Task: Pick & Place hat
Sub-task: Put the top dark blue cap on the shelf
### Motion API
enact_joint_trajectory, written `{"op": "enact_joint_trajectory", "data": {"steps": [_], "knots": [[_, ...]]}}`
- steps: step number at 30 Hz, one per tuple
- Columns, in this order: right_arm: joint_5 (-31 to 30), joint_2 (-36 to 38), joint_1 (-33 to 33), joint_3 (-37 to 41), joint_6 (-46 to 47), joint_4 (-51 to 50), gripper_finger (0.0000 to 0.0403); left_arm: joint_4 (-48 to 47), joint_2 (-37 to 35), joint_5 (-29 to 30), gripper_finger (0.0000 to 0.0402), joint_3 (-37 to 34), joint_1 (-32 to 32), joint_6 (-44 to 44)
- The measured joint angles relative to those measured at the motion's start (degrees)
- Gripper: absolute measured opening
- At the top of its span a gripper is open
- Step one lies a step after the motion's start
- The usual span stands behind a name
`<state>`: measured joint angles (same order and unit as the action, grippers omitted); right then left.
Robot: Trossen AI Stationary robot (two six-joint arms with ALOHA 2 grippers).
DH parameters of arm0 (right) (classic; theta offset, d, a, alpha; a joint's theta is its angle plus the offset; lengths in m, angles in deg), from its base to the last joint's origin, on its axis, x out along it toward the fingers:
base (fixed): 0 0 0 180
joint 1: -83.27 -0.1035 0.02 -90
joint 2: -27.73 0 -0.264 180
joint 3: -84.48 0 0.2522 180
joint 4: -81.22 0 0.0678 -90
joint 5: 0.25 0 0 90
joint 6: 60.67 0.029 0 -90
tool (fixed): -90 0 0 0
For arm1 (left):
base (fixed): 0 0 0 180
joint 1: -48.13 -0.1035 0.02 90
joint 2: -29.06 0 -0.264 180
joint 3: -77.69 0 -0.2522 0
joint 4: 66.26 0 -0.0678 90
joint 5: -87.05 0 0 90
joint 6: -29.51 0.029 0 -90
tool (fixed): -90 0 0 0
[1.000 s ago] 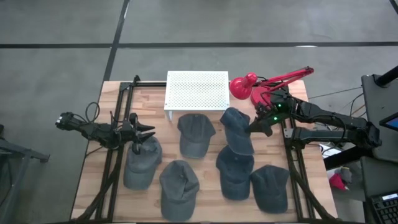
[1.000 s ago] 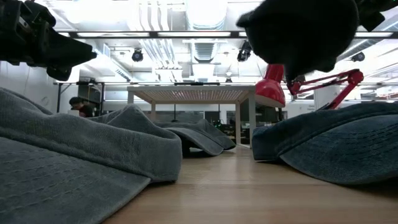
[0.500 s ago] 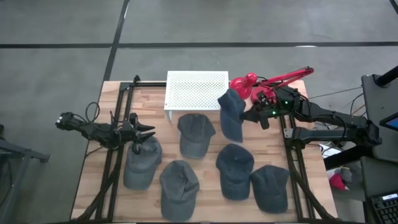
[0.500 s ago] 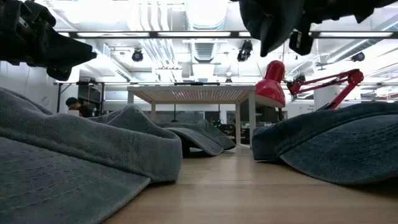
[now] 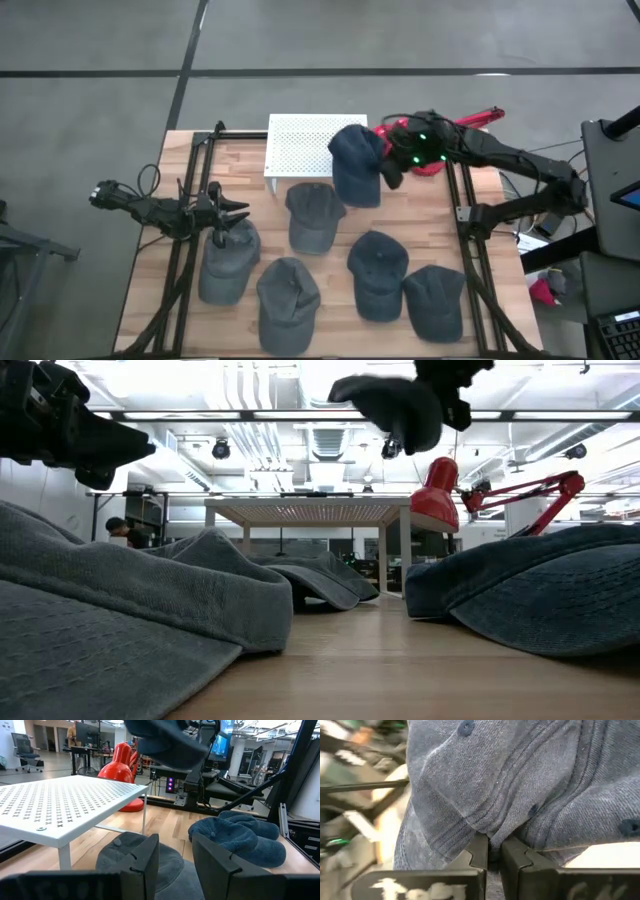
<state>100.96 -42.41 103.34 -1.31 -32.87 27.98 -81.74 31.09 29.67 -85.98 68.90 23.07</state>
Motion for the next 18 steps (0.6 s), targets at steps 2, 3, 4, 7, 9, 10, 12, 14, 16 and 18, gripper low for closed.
{"op": "enact_joint_trajectory", "data": {"steps": [2,3,4,7,9,10,12,14,16,18], "knots": [[-1.73,-3.1,0.03,-4.09,-1.03,-2.29,0.0024,-0.02,-0.01,0.0,0.0122,0.0,0.0,0.0],[-2.22,-4.51,0.08,-5.97,-1.42,-3.04,0.0026,-0.02,-0.01,0.0,0.0122,0.0,0.0,0.0],[-2.31,-6.02,0.31,-7.83,-1.81,-3.77,0.0028,-0.02,0.01,0.0,0.0122,0.0,0.0,0.0],[-2.32,-10.16,1.15,-12.6,-2.34,-5.94,0.0029,-0.02,0.0,0.0,0.0122,0.0,0.0,0.0],[-2.42,-12.67,1.98,-15.21,-2.78,-7.84,0.003,-0.04,0.0,0.0,0.0122,0.0,0.0,0.0],[-2.52,-13.84,2.46,-16.18,-2.87,-8.55,0.0031,-0.04,0.0,0.0,0.0122,0.0,-0.02,0.0],[-3.36,-15.91,3.33,-17.54,-3.05,-9.83,0.0031,-0.07,-0.01,0.0,0.0122,0.0,-0.02,0.0],[-5.28,-17.74,4.21,-18.45,-3.41,-11.39,0.0031,-0.07,-0.01,0.0,0.0122,0.0,-0.02,0.0],[-6.53,-19.35,4.97,-19.21,-3.43,-11.73,0.0032,-0.09,0.0,0.0,0.0122,0.0,-0.02,0.0],[-6.94,-20.66,5.78,-19.83,-3.44,-11.69,0.0032,-0.11,0.0,0.0,0.0122,0.0,-0.02,0.0]]}}
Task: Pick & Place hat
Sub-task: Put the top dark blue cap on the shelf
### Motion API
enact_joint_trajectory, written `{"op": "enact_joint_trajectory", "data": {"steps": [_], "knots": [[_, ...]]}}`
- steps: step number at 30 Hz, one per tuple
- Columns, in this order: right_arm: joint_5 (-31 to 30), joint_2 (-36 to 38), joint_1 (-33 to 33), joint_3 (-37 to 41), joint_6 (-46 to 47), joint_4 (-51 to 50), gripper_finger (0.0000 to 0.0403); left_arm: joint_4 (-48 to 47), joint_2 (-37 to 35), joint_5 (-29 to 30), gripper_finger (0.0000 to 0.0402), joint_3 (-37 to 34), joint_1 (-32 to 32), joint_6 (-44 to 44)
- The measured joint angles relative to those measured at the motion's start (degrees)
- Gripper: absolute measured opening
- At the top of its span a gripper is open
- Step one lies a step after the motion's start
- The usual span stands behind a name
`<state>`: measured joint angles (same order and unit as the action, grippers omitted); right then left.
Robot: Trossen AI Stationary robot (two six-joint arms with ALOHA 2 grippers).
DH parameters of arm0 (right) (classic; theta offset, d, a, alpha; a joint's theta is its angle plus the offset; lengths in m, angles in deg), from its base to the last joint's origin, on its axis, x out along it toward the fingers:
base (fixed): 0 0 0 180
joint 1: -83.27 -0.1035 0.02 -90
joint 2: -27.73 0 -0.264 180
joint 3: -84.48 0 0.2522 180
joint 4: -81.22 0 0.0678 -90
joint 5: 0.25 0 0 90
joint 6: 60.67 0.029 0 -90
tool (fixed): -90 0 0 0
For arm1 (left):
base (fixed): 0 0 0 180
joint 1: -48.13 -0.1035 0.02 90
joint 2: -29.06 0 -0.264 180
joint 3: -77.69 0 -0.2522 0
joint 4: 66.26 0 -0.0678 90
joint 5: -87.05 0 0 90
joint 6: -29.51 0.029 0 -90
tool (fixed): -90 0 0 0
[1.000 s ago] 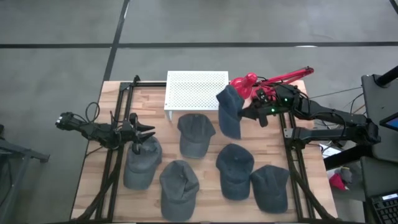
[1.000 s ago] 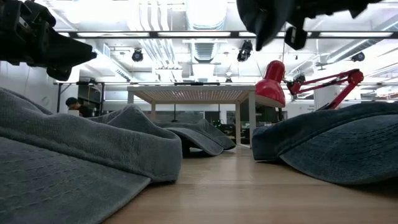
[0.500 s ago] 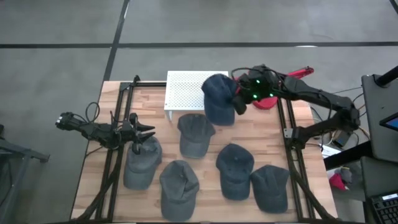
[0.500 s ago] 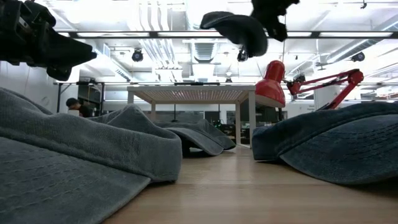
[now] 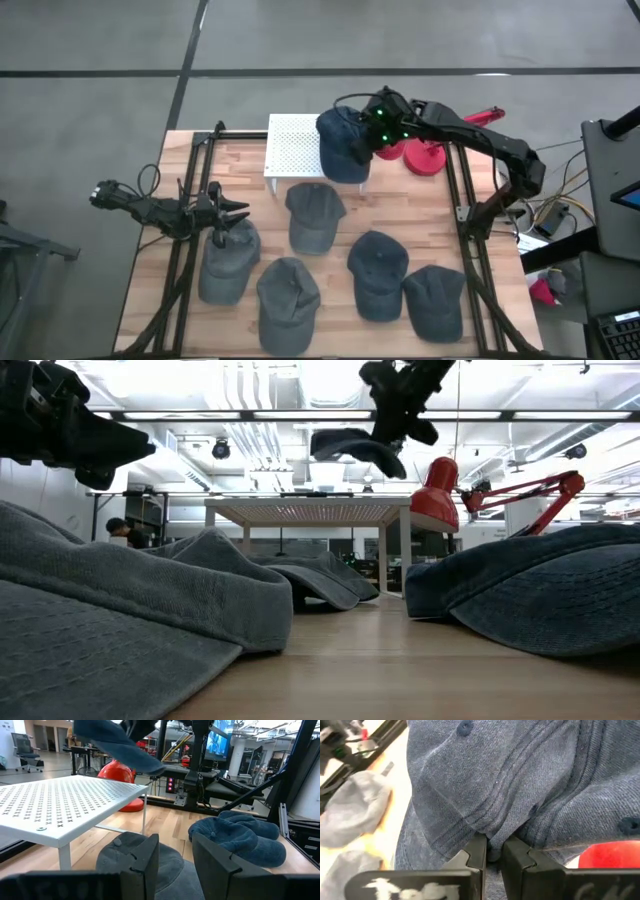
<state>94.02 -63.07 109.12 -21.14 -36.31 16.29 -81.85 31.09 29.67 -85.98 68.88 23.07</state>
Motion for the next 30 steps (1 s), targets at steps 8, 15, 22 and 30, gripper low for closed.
{"op": "enact_joint_trajectory", "data": {"steps": [8,15,22,30], "knots": [[-2.0,-4.6,2.39,-2.41,-2.02,-3.38,0.0033,-0.21,0.03,0.0,0.0122,0.03,0.0,0.0],[-3.23,-6.02,3.33,-3.61,-3.89,-5.65,0.0033,-0.26,0.03,0.0,0.0122,0.04,0.0,0.0],[-5.91,-5.73,3.36,-3.61,-5.1,-5.63,0.0033,-0.28,0.03,0.0,0.0122,0.04,0.0,0.0],[-7.26,-5.78,3.3,-3.61,-5.16,-5.49,0.0034,-0.28,0.03,0.0,0.0122,0.02,0.0,0.0]]}}
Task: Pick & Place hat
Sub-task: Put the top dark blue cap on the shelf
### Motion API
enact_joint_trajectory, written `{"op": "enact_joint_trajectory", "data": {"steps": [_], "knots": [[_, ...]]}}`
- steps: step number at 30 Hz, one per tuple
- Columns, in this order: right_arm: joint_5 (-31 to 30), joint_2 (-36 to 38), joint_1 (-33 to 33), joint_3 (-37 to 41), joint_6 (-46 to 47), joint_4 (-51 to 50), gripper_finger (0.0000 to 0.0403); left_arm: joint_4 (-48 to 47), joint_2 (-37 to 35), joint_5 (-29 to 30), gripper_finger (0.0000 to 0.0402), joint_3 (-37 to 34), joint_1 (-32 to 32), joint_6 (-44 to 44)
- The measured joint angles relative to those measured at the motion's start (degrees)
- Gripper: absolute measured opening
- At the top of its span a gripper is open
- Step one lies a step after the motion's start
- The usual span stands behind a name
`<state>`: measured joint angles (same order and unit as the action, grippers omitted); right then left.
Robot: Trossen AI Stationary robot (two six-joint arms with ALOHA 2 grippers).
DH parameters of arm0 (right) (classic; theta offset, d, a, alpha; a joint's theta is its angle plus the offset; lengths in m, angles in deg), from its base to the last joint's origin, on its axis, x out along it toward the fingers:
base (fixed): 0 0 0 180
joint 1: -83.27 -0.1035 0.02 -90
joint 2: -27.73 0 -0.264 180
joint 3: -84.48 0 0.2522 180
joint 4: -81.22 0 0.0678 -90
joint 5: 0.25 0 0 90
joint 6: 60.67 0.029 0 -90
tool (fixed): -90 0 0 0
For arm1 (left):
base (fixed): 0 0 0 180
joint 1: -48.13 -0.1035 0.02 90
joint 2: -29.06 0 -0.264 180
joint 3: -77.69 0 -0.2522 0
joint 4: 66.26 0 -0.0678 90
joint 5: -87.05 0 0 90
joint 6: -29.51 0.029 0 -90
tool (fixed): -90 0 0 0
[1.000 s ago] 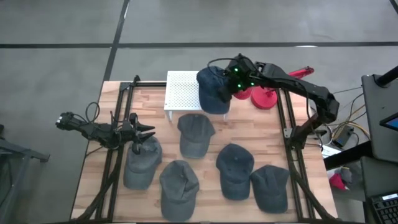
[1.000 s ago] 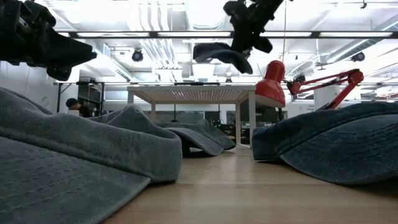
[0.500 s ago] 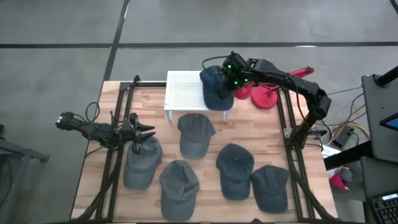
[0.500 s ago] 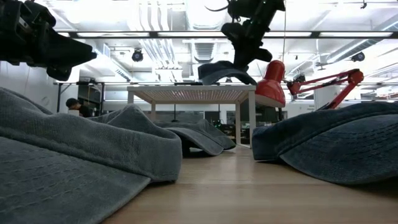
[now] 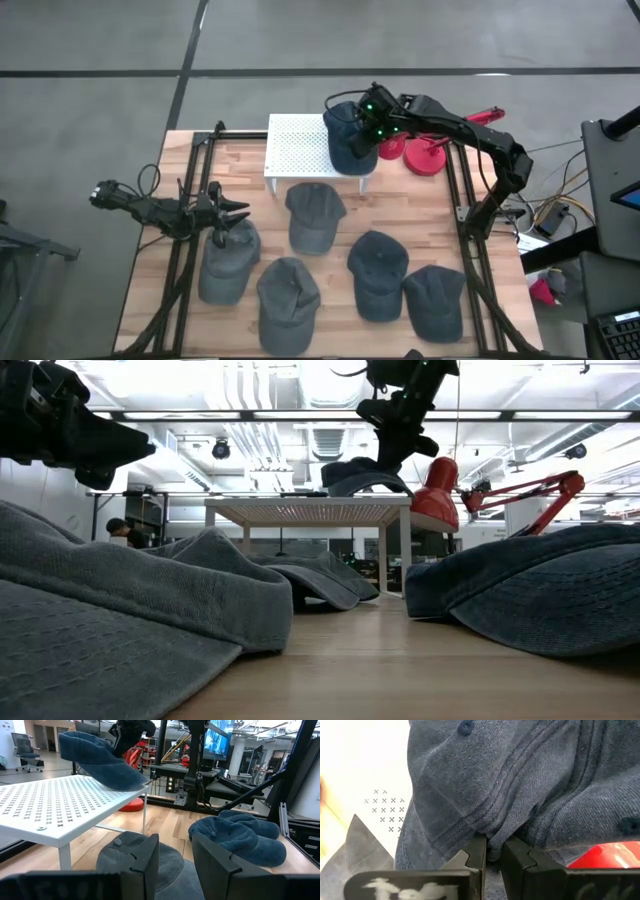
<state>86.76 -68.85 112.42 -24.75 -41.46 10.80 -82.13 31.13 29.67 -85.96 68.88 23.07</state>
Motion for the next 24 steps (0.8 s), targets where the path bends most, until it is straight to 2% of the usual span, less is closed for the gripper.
{"op": "enact_joint_trajectory", "data": {"steps": [18,24], "knots": [[0.48,-0.02,0.0,0.07,0.28,-0.27,0.0035,-0.02,0.0,0.0,0.0122,0.0,0.0,0.0],[0.57,-0.02,0.02,0.11,0.28,-0.5,0.0063,-0.02,0.0,0.0,0.0122,0.0,0.0,0.0]]}}
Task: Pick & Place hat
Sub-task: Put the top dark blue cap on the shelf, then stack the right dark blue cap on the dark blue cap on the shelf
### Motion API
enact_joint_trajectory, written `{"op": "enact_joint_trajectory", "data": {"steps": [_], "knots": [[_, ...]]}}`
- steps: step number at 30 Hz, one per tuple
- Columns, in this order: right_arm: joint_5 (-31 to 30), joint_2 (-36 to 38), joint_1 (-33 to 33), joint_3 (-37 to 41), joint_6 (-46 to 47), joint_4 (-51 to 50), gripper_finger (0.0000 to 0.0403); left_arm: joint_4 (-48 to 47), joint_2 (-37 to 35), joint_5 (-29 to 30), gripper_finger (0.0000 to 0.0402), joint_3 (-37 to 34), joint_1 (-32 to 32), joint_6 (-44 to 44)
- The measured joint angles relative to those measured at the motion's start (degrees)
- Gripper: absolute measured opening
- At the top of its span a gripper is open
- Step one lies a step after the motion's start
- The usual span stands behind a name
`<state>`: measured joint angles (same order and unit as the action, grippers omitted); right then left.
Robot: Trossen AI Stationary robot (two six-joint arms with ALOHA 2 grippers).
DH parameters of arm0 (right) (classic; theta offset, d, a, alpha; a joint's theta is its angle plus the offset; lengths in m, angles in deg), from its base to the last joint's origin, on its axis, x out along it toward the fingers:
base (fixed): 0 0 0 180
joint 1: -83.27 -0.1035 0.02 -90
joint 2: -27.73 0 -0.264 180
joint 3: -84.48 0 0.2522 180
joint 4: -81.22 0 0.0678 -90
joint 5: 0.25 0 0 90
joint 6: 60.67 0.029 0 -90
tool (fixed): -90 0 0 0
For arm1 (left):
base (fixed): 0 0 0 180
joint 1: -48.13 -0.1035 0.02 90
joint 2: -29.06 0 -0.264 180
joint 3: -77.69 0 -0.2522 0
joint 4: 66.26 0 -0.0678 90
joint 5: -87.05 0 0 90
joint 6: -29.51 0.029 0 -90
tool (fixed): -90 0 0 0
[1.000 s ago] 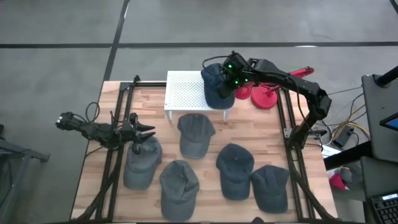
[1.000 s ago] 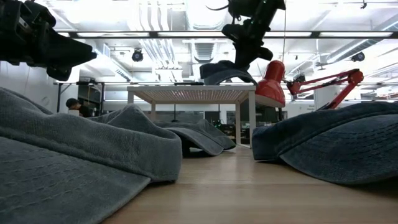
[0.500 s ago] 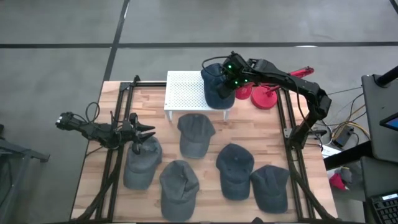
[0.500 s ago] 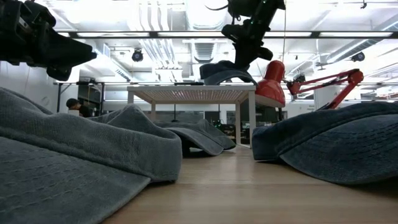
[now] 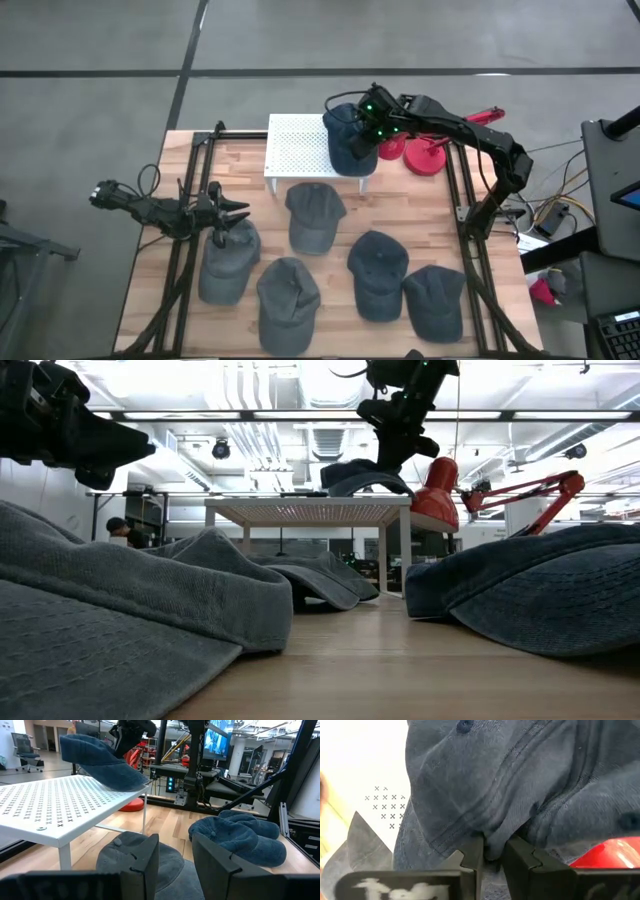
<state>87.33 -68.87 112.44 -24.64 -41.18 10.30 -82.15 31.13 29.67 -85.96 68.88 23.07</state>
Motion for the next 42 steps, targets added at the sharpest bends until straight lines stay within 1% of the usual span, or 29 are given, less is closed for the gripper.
{"op": "enact_joint_trajectory", "data": {"steps": [7,19,30,35,42], "knots": [[-0.17,0.0,0.0,0.0,0.0,0.0,0.0104,0.0,0.0,0.0,0.0122,0.0,0.02,0.02],[-0.22,0.04,-0.02,0.0,0.0,-0.02,0.0143,0.0,0.02,0.0,0.0122,-0.02,0.0,0.02],[-0.2,0.4,-0.01,0.0,-0.15,-0.09,0.0196,0.0,0.0,0.0,0.0122,-0.02,0.02,0.02],[-0.22,1.26,-0.02,0.0,-0.15,-0.26,0.0207,0.0,0.01,0.0,0.0122,-0.04,0.02,0.02],[-0.21,1.73,-0.02,0.0,0.02,-3.39,0.0208,0.0,0.02,0.0,0.0122,-0.04,0.01,0.02]]}}
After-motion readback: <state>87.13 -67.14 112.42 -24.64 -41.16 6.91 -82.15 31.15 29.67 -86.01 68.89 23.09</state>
